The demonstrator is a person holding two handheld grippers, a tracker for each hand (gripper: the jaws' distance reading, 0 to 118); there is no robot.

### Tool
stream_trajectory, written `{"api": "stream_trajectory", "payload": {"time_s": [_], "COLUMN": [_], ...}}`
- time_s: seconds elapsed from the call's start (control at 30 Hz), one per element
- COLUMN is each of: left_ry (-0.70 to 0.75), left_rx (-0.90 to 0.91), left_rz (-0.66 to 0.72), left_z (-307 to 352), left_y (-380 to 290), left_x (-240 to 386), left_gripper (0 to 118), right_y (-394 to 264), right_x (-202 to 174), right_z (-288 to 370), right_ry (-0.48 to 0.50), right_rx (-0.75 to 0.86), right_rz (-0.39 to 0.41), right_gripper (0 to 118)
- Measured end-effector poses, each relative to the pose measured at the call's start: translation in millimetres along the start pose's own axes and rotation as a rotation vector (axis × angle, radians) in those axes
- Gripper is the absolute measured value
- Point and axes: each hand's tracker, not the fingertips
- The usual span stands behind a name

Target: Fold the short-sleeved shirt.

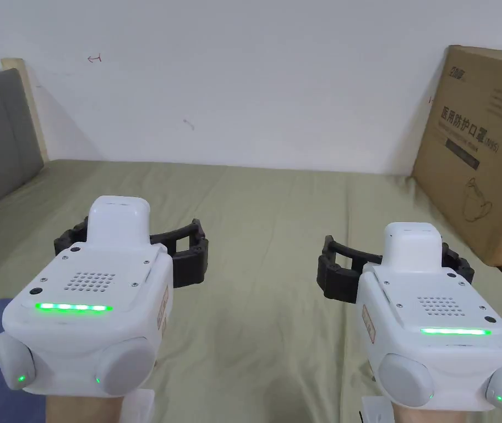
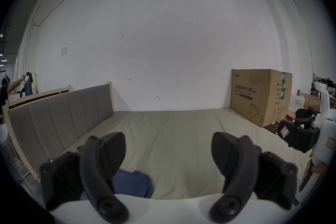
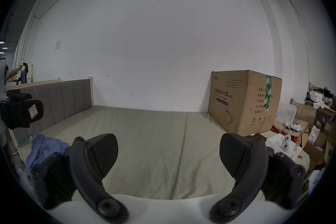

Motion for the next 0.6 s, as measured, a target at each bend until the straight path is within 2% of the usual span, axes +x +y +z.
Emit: {"api": "stream_trajectory", "payload": {"time_s": [0.03,0.37,0.6], "left_ry": [0.0,0.044,0.042], "left_rx": [-0.002,0.026,0.018], "left_rz": [-0.003,0.02,0.018], "left_z": [-0.5,-2.7,-3.8], "left_y": [-0.1,-0.9,-1.8], "left_x": [0.4,-3.0,-6.1], "left_gripper": [97,99,108], "right_y": [-0.2,0.5,-2.0], "right_x": [-0.2,1.3,4.0], "right_z": [-0.1,-2.7,-3.8], "right_ry": [0.002,-0.018,-0.033], "right_rx": [-0.001,0.003,-0.001], "right_rz": [0.001,0.004,-0.012], "right_gripper": [112,112,112]}}
